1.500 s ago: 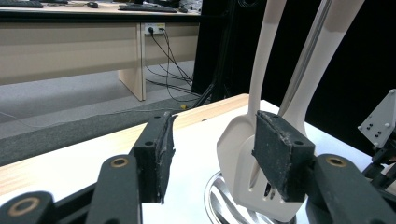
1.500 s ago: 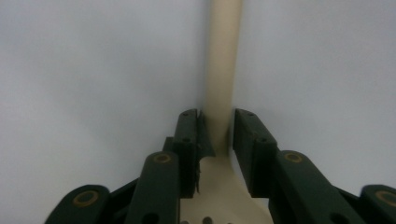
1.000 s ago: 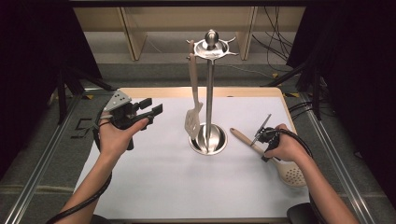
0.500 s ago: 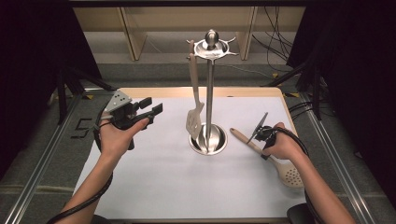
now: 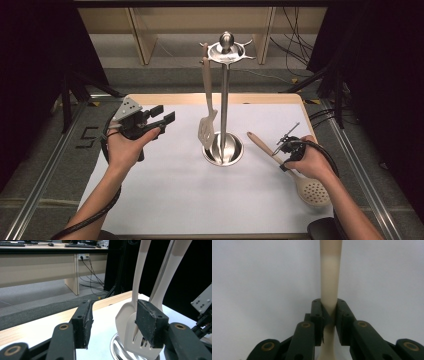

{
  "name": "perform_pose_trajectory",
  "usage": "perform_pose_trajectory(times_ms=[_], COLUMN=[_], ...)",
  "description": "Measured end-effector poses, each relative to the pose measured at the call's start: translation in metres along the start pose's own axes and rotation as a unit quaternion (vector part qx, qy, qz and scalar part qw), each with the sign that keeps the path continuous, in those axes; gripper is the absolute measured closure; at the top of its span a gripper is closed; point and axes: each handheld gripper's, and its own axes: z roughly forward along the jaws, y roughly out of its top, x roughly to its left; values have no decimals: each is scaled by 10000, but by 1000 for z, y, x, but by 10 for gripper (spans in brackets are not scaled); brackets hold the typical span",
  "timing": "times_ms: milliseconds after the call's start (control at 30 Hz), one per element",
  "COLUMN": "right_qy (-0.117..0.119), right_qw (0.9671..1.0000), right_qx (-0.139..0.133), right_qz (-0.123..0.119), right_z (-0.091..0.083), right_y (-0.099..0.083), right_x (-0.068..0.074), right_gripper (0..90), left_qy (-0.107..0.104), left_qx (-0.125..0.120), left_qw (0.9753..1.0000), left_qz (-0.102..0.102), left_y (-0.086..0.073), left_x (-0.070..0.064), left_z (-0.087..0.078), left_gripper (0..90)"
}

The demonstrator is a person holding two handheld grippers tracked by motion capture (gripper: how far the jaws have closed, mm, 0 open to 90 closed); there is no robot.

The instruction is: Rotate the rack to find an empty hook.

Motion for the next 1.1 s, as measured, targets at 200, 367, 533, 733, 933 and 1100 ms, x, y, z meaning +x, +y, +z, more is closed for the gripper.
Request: perform_pose_trajectory(times_ms=[200,367,533,733,933,1100], right_qy=[-21,-118,-200,-208,-249,-269], right_qw=[9962,9852,9722,9626,9502,9445], right_qx=[-845,-1668,-2291,-2681,-3077,-3240], right_qz=[219,370,441,332,420,475], right_z=[-19,-30,-34,-44,-53,-60], right_y=[-15,-29,-37,-43,-50,-51], right_x=[3,9,15,19,25,28], right_gripper=[790,790,791,791,791,791], left_qy=[-3,-23,-56,-100,-155,-211], left_qx=[-38,-59,-82,-118,-122,-139], left_qw=[10000,10000,9999,9998,9998,9997], left_qz=[15,69,72,80,60,-33], left_y=[1,2,4,7,8,8], left_x=[-1,-4,-7,-11,-15,-16], left_z=[0,-1,-1,1,2,3], left_gripper=[470,470,471,470,470,470])
